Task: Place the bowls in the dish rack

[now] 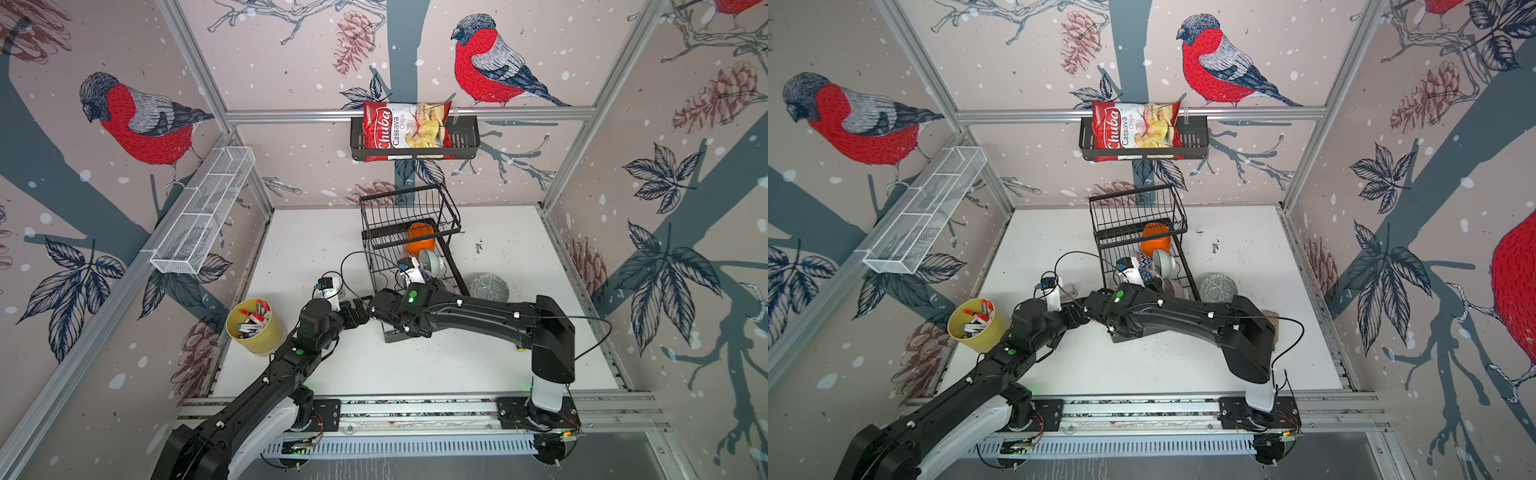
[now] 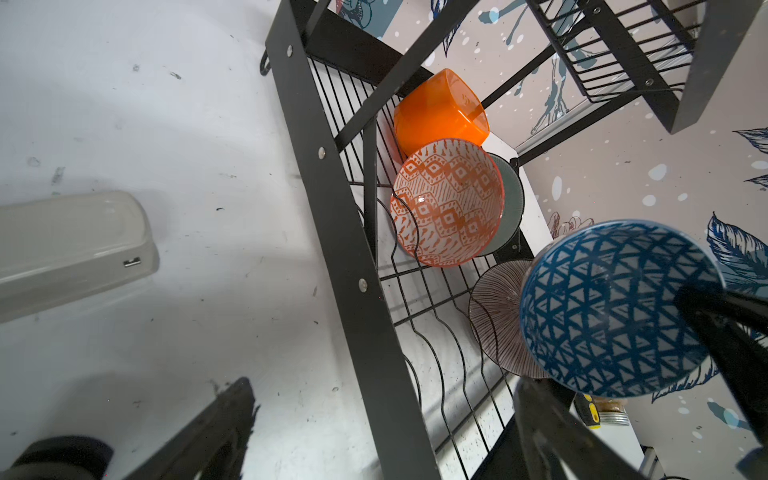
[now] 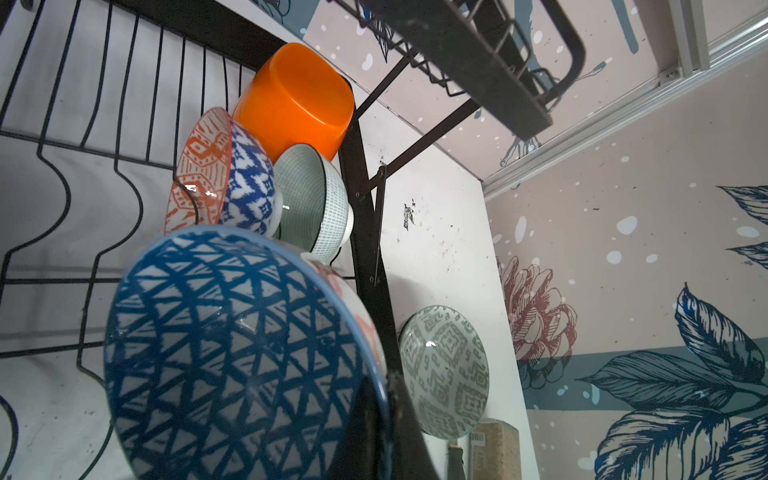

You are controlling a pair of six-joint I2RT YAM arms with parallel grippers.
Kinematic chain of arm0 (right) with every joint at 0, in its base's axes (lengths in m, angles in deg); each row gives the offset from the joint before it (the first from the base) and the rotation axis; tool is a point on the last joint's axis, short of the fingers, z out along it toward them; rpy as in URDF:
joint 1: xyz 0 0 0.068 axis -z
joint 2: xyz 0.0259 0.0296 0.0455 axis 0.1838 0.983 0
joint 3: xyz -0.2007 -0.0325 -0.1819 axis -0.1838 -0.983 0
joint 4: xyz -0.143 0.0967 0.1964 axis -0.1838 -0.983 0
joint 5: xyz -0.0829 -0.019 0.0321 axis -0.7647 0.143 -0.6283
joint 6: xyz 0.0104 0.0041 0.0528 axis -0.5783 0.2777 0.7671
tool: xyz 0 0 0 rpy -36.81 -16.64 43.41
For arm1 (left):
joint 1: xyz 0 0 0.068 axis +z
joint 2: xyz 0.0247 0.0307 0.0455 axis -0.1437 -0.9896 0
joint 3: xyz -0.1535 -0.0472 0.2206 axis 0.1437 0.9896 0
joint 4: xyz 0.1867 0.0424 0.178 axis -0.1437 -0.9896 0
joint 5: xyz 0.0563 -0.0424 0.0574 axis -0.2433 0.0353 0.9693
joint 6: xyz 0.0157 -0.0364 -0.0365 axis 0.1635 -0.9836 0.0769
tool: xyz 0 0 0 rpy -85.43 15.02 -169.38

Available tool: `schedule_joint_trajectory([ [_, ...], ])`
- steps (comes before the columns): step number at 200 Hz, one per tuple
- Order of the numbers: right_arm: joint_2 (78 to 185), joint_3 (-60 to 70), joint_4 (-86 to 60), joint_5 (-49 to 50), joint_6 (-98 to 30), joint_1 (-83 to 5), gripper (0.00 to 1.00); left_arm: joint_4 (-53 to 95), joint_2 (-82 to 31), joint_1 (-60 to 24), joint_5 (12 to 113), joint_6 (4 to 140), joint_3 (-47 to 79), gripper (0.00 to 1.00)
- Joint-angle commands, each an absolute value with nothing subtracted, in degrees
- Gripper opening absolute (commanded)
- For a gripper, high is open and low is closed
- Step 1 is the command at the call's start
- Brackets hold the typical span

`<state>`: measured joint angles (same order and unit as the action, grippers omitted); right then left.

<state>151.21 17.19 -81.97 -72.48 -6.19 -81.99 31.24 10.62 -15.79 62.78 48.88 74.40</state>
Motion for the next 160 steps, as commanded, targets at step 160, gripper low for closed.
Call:
schedule_joint_trajectory([
  [160,158.0,12.7,-81.3,-77.3,-3.6,-79.4,0.00,32.5,10.3,-14.8,64.0,50.6,73.8,0.96],
])
